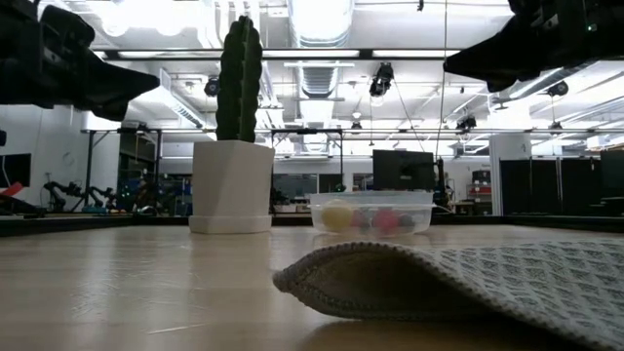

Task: Pick and placing Produce into tupperware
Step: Return to Home Position

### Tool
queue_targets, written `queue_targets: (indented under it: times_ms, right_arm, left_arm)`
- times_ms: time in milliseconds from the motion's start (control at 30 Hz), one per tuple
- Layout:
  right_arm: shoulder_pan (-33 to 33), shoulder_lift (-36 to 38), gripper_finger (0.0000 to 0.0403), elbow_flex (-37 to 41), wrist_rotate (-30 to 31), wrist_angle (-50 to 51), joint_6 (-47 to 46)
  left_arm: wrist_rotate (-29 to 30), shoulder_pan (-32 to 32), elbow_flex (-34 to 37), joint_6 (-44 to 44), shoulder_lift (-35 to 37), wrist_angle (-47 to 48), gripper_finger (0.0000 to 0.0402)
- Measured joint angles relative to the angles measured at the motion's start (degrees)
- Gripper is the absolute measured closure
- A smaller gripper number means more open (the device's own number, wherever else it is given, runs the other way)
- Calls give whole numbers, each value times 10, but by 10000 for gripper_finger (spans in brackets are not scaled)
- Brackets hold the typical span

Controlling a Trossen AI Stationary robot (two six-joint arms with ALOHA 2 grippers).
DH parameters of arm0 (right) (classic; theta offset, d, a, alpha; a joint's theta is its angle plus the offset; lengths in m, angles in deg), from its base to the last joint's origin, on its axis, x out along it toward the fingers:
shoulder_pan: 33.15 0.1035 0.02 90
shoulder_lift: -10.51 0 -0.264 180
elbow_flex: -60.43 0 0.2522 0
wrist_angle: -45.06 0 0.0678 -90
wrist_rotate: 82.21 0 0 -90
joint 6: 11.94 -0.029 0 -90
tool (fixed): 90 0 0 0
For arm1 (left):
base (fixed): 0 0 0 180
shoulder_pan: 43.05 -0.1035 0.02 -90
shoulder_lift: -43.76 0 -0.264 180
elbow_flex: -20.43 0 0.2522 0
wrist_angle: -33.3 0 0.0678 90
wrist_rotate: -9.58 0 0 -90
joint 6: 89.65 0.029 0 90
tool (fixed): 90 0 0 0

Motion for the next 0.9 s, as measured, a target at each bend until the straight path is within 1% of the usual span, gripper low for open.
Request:
queue_targets:
  times_ms: [133, 200, 233, 267, 333, 400, 500, 567, 667, 733, 800, 900]
  right_arm:
    - [0, 0, 341, 0, 0, -18, -1]
    - [0, 0, 348, 0, -3, -41, -3]
    - [0, 0, 355, 0, -16, -57, -2]
    - [0, 3, 366, 0, -49, -67, 3]
    - [0, 16, 386, 0, -134, -79, 11]
    - [1, 36, 392, 0, -212, -82, 8]
    - [0, 52, 394, 0, -271, -50, -3]
    - [-3, 61, 394, 1, -277, -20, -1]
    - [-26, 98, 395, 1, -259, 17, 27]
    - [-52, 137, 395, 1, -256, 52, 41]
    - [-87, 181, 395, 1, -253, 98, 35]
    - [-134, 222, 395, 1, -271, 137, 13]
  left_arm:
    - [2, 0, 0, 2, 2, 8, 401]
    - [2, 0, 0, -1, 1, 9, 401]
    - [2, 0, 0, -1, 0, 9, 401]
    - [5, 0, 0, -1, 0, 9, 401]
    - [17, 0, 0, -1, 1, 8, 401]
    - [18, 0, 0, -1, 1, 8, 401]
    - [23, 0, 1, -1, 2, 8, 401]
    - [28, 0, 1, -1, 1, 8, 401]
    - [30, 0, 1, -2, 1, 8, 401]
    - [31, 0, 1, -2, 1, 8, 401]
    - [31, 0, 1, -2, 2, 8, 402]
    - [31, 0, 1, -2, 1, 8, 402]
